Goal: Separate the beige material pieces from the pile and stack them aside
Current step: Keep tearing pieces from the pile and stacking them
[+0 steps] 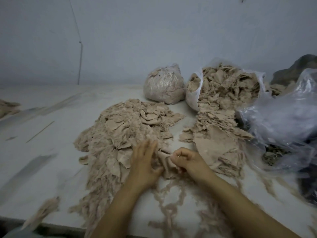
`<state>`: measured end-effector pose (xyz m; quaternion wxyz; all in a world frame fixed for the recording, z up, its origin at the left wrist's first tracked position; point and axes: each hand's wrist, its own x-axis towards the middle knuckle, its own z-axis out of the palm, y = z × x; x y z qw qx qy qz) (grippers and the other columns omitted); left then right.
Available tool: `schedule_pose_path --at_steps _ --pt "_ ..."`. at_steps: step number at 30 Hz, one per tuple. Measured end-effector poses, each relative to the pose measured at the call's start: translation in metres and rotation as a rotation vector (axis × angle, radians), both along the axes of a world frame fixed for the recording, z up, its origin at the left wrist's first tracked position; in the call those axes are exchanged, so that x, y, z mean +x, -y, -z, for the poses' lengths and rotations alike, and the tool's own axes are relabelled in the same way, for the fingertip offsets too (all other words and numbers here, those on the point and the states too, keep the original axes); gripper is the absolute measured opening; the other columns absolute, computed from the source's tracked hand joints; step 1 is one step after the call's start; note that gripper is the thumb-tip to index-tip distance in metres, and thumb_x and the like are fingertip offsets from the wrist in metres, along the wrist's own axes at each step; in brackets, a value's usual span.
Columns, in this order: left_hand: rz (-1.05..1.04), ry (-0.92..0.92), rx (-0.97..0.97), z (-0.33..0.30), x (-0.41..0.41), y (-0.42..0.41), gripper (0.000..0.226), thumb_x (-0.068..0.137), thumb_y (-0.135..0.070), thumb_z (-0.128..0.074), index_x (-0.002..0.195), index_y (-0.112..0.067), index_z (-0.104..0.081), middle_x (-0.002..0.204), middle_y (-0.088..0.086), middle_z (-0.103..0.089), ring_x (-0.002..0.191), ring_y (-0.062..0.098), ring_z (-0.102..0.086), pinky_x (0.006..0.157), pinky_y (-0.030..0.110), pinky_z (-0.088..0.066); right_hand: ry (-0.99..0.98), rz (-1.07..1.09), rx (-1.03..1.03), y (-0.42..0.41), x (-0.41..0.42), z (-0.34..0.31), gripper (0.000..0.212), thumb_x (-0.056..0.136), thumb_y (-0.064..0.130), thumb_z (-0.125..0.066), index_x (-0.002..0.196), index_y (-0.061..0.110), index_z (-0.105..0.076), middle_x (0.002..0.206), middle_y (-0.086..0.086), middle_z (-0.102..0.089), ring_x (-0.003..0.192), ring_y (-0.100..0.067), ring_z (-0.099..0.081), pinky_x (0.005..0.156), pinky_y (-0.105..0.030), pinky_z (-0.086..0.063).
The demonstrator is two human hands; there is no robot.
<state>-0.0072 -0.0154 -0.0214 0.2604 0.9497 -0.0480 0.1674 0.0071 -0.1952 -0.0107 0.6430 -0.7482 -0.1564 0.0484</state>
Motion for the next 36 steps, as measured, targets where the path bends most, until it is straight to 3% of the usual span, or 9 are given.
schedule_pose_path --at_steps 6,12,15,19,22,24,28,33,36 --pt "-0.155 -0.020 -0.176 -0.012 0.013 -0.028 0.020 0.087 -0.003 -0.054 0.087 -0.017 -0.068 0.090 0.004 -0.068 0.091 0.025 -0.062 0.066 0.028 -0.040 -0.074 0.189 0.168 0.014 -0.005 0.003 0.026 0.093 0.005 -0.055 0.068 0.012 -0.051 0.053 0.010 -0.045 0.053 -0.009 -0.043 0.054 -0.021 -0.035" --pt "0.085 0.041 -0.152 -0.017 0.021 -0.022 0.041 0.082 0.011 -0.046 0.114 -0.008 -0.064 0.118 0.007 -0.062 0.111 0.021 -0.055 0.087 0.014 -0.034 -0.341 0.144 0.147 0.000 0.004 0.003 0.018 0.085 0.009 -0.064 0.073 0.012 -0.051 0.061 -0.003 -0.047 0.056 -0.015 -0.043 0.053 -0.030 -0.032" --pt "0.226 -0.119 -0.170 -0.017 0.031 -0.013 0.045 0.089 0.001 -0.047 0.130 -0.016 -0.054 0.131 0.003 -0.056 0.119 0.015 -0.052 0.092 0.009 -0.030 -0.418 0.069 0.060 -0.016 0.012 0.006 0.026 0.084 0.026 -0.072 0.078 0.006 -0.057 0.071 -0.010 -0.057 0.064 -0.021 -0.053 0.058 -0.031 -0.042" --pt "0.339 -0.344 -0.037 -0.011 0.055 -0.011 0.049 0.092 -0.024 -0.055 0.140 -0.027 -0.044 0.133 -0.004 -0.054 0.116 0.015 -0.053 0.091 0.019 -0.038 -0.385 0.159 0.070 -0.026 0.031 0.013 0.015 0.085 0.005 -0.069 0.099 0.001 -0.064 0.091 -0.014 -0.067 0.077 -0.019 -0.063 0.068 -0.028 -0.052" --pt "0.336 -0.413 -0.081 -0.011 0.078 -0.017 0.013 0.093 -0.026 -0.057 0.090 -0.019 -0.068 0.087 0.000 -0.065 0.080 0.012 -0.059 0.070 0.030 -0.043 -0.315 0.163 0.046 -0.024 0.050 0.009 0.024 0.084 0.001 -0.068 0.106 0.010 -0.061 0.091 -0.007 -0.065 0.073 -0.013 -0.061 0.058 -0.019 -0.051" --pt "0.306 -0.410 -0.184 -0.014 0.090 -0.019 0.039 0.093 -0.022 -0.057 0.056 -0.024 -0.047 0.057 -0.007 -0.044 0.054 0.006 -0.042 0.056 0.030 -0.031 -0.378 0.194 0.089 -0.022 0.058 0.007 0.027 0.086 0.002 -0.067 0.109 0.015 -0.059 0.098 -0.009 -0.064 0.079 -0.018 -0.062 0.063 -0.024 -0.054" --pt "0.282 -0.387 -0.240 -0.023 0.101 -0.003 0.037 0.095 -0.021 -0.053 0.059 -0.023 -0.047 0.059 -0.007 -0.045 0.057 0.008 -0.044 0.057 0.032 -0.034 -0.419 0.237 0.093 -0.026 0.065 0.002 0.020 0.092 0.020 -0.062 0.106 0.006 -0.065 0.101 -0.016 -0.070 0.096 -0.032 -0.066 0.088 -0.046 -0.054" --pt "0.079 -0.295 -0.529 -0.035 0.092 0.020 0.024 0.100 -0.016 -0.042 0.086 -0.023 -0.059 0.084 -0.011 -0.056 0.075 -0.003 -0.050 0.071 0.023 -0.039 -0.377 0.358 0.159 -0.040 0.062 -0.015 0.018 0.098 0.018 -0.050 0.097 0.006 -0.064 0.096 -0.015 -0.069 0.082 -0.017 -0.067 0.076 -0.032 -0.056" --pt "-0.042 -0.230 -0.530 -0.041 0.077 0.015 0.037 0.099 -0.012 -0.043 0.063 -0.019 -0.043 0.061 -0.006 -0.045 0.057 0.006 -0.040 0.062 0.030 -0.030 -0.341 0.361 0.145 -0.048 0.044 -0.019 0.028 0.099 0.021 -0.051 0.098 -0.004 -0.063 0.101 -0.027 -0.065 0.095 -0.038 -0.062 0.080 -0.036 -0.052"
